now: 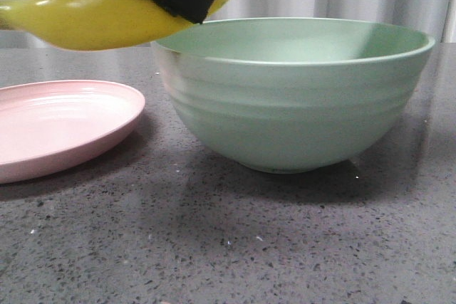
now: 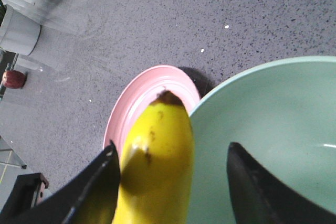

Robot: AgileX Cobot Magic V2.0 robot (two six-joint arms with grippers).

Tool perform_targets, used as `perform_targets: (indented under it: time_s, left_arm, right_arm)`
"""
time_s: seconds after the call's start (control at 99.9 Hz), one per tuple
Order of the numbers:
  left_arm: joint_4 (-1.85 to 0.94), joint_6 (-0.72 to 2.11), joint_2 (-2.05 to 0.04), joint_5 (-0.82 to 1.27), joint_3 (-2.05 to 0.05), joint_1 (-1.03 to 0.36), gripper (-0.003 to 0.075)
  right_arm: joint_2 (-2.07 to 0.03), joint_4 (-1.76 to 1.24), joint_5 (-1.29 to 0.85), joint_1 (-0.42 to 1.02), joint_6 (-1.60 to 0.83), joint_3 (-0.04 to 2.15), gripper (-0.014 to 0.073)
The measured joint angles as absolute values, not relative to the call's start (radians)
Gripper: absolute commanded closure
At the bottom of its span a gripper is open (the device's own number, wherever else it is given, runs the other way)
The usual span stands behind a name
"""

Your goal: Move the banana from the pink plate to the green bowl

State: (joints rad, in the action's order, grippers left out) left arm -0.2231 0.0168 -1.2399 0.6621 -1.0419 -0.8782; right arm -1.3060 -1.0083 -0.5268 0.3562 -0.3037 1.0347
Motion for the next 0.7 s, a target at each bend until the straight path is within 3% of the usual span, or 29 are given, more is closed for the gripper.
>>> perform_targets:
  time_s: [0.7]
  left_arm:
    - [-0.225,0.017,-1.240,0.662,-1.042,-0.878,0.0523]
  right_arm:
    - [-1.345,-1.062,-0.529,0.381,-0.369,1.044,0.0218]
